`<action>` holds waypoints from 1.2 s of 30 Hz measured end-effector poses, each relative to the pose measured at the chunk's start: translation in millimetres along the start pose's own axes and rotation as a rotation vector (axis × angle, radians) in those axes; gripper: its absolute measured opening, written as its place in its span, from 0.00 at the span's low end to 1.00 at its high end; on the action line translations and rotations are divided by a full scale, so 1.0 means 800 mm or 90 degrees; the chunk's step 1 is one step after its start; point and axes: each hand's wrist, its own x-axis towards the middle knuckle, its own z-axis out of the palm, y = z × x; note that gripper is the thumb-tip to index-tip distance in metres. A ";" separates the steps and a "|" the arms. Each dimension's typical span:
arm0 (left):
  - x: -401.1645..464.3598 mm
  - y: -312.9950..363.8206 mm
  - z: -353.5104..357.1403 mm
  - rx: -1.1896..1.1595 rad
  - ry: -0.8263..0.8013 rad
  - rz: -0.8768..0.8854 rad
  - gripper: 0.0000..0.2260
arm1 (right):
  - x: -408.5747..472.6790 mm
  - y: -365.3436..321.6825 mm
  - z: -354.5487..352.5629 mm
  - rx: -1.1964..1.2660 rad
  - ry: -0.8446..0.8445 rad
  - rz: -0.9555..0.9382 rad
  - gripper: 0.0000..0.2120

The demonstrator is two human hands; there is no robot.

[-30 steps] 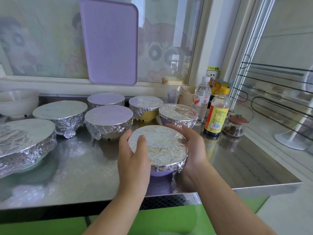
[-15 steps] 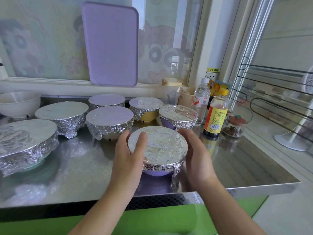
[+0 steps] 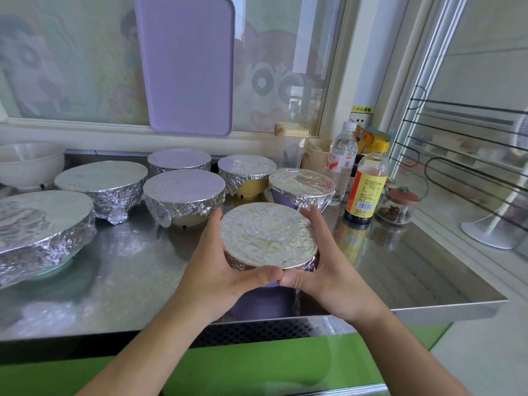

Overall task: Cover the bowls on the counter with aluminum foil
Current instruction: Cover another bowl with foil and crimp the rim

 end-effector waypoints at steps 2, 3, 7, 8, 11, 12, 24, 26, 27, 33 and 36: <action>0.002 -0.003 0.001 -0.007 0.001 0.013 0.51 | 0.001 0.002 0.000 0.002 0.005 -0.005 0.38; 0.002 -0.003 0.001 -0.013 0.001 0.018 0.50 | 0.003 0.009 -0.001 -0.007 0.006 -0.015 0.40; 0.003 -0.008 -0.002 -0.040 -0.017 0.008 0.54 | 0.003 0.033 -0.020 0.028 -0.032 -0.001 0.61; 0.003 -0.007 -0.004 -0.050 -0.025 0.005 0.50 | 0.003 0.033 -0.025 0.042 -0.042 0.004 0.61; 0.005 -0.009 -0.007 -0.052 -0.028 -0.001 0.49 | 0.006 0.042 -0.033 0.069 -0.053 0.016 0.48; 0.006 -0.009 -0.007 -0.055 -0.026 0.002 0.49 | 0.006 0.043 -0.032 0.062 -0.046 0.015 0.48; 0.004 -0.008 -0.001 -0.064 -0.027 0.008 0.47 | 0.006 0.059 -0.019 -0.051 0.034 -0.026 0.56; 0.004 -0.007 0.000 -0.066 -0.026 0.005 0.45 | 0.006 0.062 -0.018 -0.061 0.034 -0.027 0.55; 0.003 -0.006 -0.001 -0.069 -0.027 0.003 0.45 | 0.005 0.063 -0.019 -0.063 0.032 -0.029 0.55; -0.001 0.002 -0.001 -0.073 -0.034 0.001 0.42 | 0.003 0.055 -0.026 -0.057 0.009 -0.026 0.53; -0.001 0.002 0.002 -0.075 -0.029 0.008 0.42 | 0.005 0.052 -0.019 -0.075 0.038 -0.031 0.55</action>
